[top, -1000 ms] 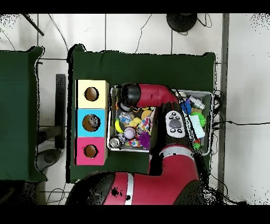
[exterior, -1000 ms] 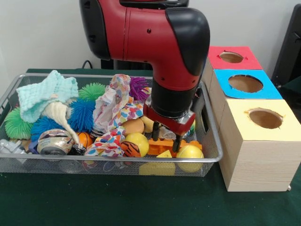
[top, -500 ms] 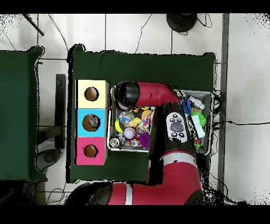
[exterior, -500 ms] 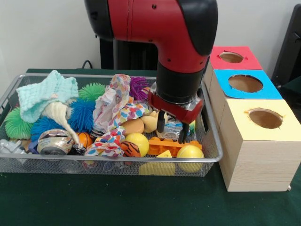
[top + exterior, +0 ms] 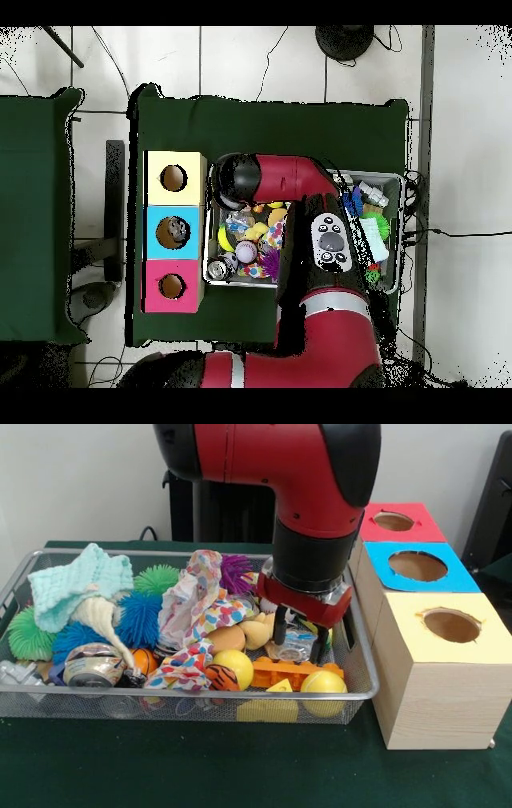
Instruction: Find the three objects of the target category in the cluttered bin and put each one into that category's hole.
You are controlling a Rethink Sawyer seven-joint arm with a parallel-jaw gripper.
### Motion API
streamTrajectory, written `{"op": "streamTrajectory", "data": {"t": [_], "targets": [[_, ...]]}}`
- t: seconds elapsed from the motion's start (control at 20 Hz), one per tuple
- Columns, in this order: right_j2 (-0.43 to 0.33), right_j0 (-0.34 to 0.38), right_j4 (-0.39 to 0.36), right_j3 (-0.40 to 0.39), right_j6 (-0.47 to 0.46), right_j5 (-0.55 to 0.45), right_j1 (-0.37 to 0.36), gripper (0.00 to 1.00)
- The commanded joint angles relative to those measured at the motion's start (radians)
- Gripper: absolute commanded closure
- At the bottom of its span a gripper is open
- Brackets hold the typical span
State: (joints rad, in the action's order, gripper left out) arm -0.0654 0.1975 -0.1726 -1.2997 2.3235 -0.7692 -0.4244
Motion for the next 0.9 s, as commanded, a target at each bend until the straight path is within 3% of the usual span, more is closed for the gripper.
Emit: {"op": "streamTrajectory", "data": {"t": [0.05,0.2,0.65,0.9], "targets": [[-0.044,-0.014,0.002,-0.088,0.042,0.02,0.075,0.0],[-0.05,-0.015,0.003,-0.099,0.047,0.052,0.088,0.0],[0.013,-0.061,-0.047,-0.105,0.037,-0.004,0.098,0.0],[0.047,-0.093,-0.058,-0.069,0.045,-0.052,0.114,0.0]]}}
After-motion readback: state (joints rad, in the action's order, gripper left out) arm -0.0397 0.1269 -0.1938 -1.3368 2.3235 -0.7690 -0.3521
